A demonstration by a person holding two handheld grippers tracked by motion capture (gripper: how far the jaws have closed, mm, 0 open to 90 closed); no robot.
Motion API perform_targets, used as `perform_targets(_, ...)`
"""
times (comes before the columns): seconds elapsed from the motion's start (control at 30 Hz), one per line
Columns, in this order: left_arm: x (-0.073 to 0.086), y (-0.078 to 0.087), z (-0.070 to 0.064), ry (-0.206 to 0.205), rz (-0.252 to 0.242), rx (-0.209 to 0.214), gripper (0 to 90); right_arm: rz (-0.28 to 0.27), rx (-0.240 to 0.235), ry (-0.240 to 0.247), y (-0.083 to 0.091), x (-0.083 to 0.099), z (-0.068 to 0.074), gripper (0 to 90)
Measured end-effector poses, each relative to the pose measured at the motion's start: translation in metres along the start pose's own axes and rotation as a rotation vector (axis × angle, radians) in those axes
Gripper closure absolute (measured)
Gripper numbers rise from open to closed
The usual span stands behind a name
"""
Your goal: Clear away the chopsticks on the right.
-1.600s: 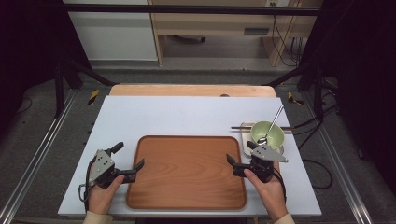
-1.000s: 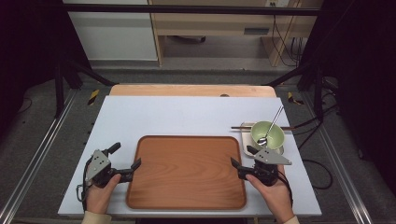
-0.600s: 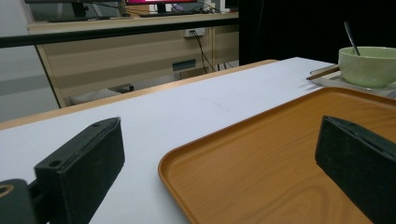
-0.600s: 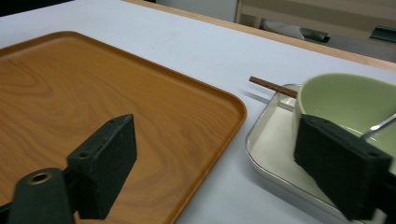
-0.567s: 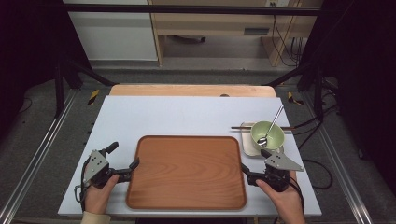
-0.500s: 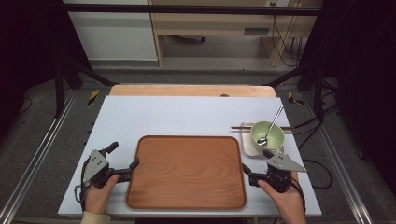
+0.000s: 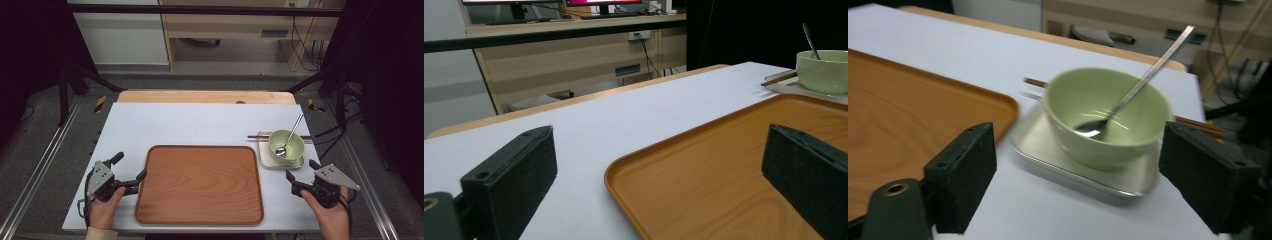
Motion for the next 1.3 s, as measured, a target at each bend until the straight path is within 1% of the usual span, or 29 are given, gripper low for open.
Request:
perform_targets(0.07, 0.0, 0.0, -0.001, -0.009, 0.004, -0.001, 0.8, 0.032, 0.028, 0.001, 0.002, 0.001, -0.01, 22.6)
perform_targets(0.13, 0.0, 0.0, -0.001, -0.009, 0.004, -0.001, 0.8, 0.087, 0.058, 0.017, 0.001, 0.003, -0.02, 25.0)
perform_targets(0.17, 0.001, -0.001, -0.003, -0.018, 0.012, 0.0, 0.9, 0.121, 0.074, 0.028, -0.001, 0.004, -0.025, 29.6)
perform_targets(0.2, 0.002, -0.002, -0.004, -0.022, 0.015, -0.001, 0.9, 0.142, 0.076, 0.033, -0.002, 0.005, -0.029, 34.4)
perform_targets(0.23, 0.002, -0.002, -0.004, -0.022, 0.015, -0.001, 1.0, 0.142, 0.076, 0.033, -0.002, 0.005, -0.029, 34.4)
perform_targets(0.27, 0.002, -0.002, -0.005, -0.021, 0.016, -0.001, 1.0, 0.171, 0.076, 0.037, -0.005, 0.006, -0.033, 36.9)
perform_targets(0.3, 0.002, -0.002, -0.007, -0.028, 0.022, -0.003, 1.3, 0.221, 0.077, 0.036, -0.012, 0.009, -0.044, 50.3)
perform_targets(0.33, 0.003, -0.001, -0.008, -0.029, 0.02, -0.006, 1.4, 0.238, 0.072, 0.034, -0.014, 0.009, -0.048, 52.4)
perform_targets(0.37, 0.003, -0.001, -0.009, -0.03, 0.021, -0.007, 1.4, 0.259, 0.067, 0.032, -0.019, 0.01, -0.052, 56.5)
perform_targets(0.4, 0.003, -0.001, -0.009, -0.03, 0.021, -0.007, 1.5, 0.259, 0.067, 0.032, -0.019, 0.01, -0.052, 56.5)
perform_targets(0.43, 0.004, 0.0, -0.01, -0.028, 0.02, -0.009, 1.5, 0.292, 0.063, 0.03, -0.028, 0.009, -0.06, 65.9)
perform_targets(0.47, 0.004, 0.0, -0.01, -0.028, 0.02, -0.009, 1.5, 0.294, 0.057, 0.038, -0.031, 0.009, -0.063, 70.4)
perform_targets(0.5, 0.005, 0.0, -0.009, -0.028, 0.024, -0.013, 1.7, 0.3, 0.053, 0.026, -0.035, 0.008, -0.066, 74.6)
perform_targets(0.53, 0.006, 0.0, -0.009, -0.025, 0.027, -0.014, 1.7, 0.308, 0.06, 0.032, -0.038, 0.007, -0.069, 77.8)
perform_targets(0.57, 0.007, 0.0, -0.01, -0.021, 0.029, -0.015, 1.8, 0.316, 0.063, 0.027, -0.042, 0.006, -0.072, 81.8)
perform_targets(0.67, 0.006, 0.0, -0.011, -0.021, 0.026, -0.018, 2.0, 0.318, 0.056, 0.003, -0.051, 0.004, -0.08, 89.3)
perform_targets(0.7, 0.006, 0.0, -0.011, -0.023, 0.026, -0.018, 2.0, 0.319, 0.049, -0.016, -0.054, 0.002, -0.082, 90.0)
perform_targets(0.77, 0.005, 0.001, -0.011, -0.032, 0.027, -0.022, 2.0, 0.312, 0.048, -0.03, -0.061, -0.001, -0.087, 90.0)
perform_targets(0.83, 0.005, 0.002, -0.011, -0.027, 0.023, -0.024, 2.0, 0.31, 0.04, -0.03, -0.069, -0.005, -0.091, 90.0)
perform_targets(0.87, 0.004, 0.002, -0.01, -0.028, 0.023, -0.027, 2.0, 0.308, 0.04, -0.024, -0.073, -0.007, -0.093, 90.0)
perform_targets(0.9, 0.004, 0.002, -0.01, -0.027, 0.023, -0.029, 2.1, 0.31, 0.043, -0.033, -0.077, -0.009, -0.094, 90.0)
perform_targets(0.93, 0.004, 0.002, -0.01, -0.028, 0.023, -0.028, 2.1, 0.302, 0.042, -0.028, -0.082, -0.012, -0.097, 90.0)
perform_targets(1.0, 0.005, 0.002, -0.011, -0.033, 0.029, -0.027, 2.1, 0.296, 0.054, -0.044, -0.092, -0.016, -0.102, 90.0)
perform_targets(1.07, 0.005, 0.002, -0.012, -0.033, 0.029, -0.027, 2.1, 0.293, 0.086, -0.034, -0.101, -0.02, -0.109, 90.0)
perform_targets(1.1, 0.005, 0.002, -0.012, -0.032, 0.029, -0.028, 2.1, 0.287, 0.102, -0.039, -0.106, -0.021, -0.113, 90.0)
perform_targets(1.13, 0.005, 0.002, -0.013, -0.029, 0.026, -0.028, 2.1, 0.284, 0.114, -0.059, -0.111, -0.022, -0.117, 90.0)
perform_targets(1.2, 0.004, 0.002, -0.013, -0.031, 0.024, -0.034, 2.2, 0.279, 0.115, -0.097, -0.12, -0.024, -0.124, 90.0)
perform_targets(1.23, 0.004, 0.002, -0.013, -0.034, 0.026, -0.038, 2.3, 0.277, 0.112, -0.108, -0.125, -0.025, -0.127, 90.0)
perform_targets(1.3, 0.005, 0.002, -0.012, -0.026, 0.024, -0.04, 2.4, 0.282, 0.112, -0.122, -0.134, -0.028, -0.13, 90.0)
Point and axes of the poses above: each handheld gripper's, and its own axes: y roughly backward along the jaws, x roughly out of its underside, z roughly to its left, the point moved 1 cm from there along -y, roughly forward along the jaws, and after that the axes turned 3 degrees about x, right-handed, at the moved point
